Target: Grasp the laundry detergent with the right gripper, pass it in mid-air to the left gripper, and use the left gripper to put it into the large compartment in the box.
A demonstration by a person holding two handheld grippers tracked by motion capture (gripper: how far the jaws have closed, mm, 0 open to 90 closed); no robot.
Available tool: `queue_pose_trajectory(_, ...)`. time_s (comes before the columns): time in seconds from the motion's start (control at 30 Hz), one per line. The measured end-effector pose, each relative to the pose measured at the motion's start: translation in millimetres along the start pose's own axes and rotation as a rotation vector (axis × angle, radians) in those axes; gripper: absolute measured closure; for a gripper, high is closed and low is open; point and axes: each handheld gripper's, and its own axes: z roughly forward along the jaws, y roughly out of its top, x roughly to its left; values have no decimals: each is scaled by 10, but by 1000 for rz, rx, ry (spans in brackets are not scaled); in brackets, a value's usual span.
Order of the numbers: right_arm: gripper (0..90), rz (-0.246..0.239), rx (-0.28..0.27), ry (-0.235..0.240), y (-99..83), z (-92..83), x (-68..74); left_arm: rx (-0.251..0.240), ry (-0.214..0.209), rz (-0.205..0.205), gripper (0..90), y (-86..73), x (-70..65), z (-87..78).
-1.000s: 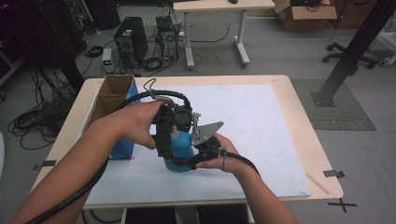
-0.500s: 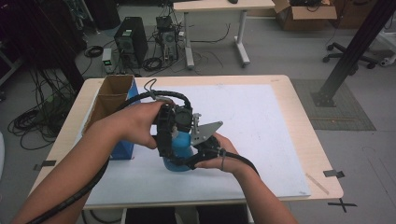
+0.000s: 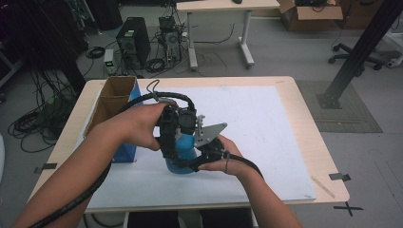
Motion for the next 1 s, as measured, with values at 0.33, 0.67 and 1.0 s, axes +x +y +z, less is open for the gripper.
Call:
queue_pose_trajectory(0.33,452,-1,-4,-5,-1,-9,-2,2,18,9,215,13,-1,-21)
queue_pose_trajectory(0.67,452,2,-11,-11,21,-27,-11,23,22,3,304,25,-4,-34)
queue_pose_trajectory(1.0,452,-5,-11,-17,33,-30,-10,55,6,-14,378,63,-14,-29)
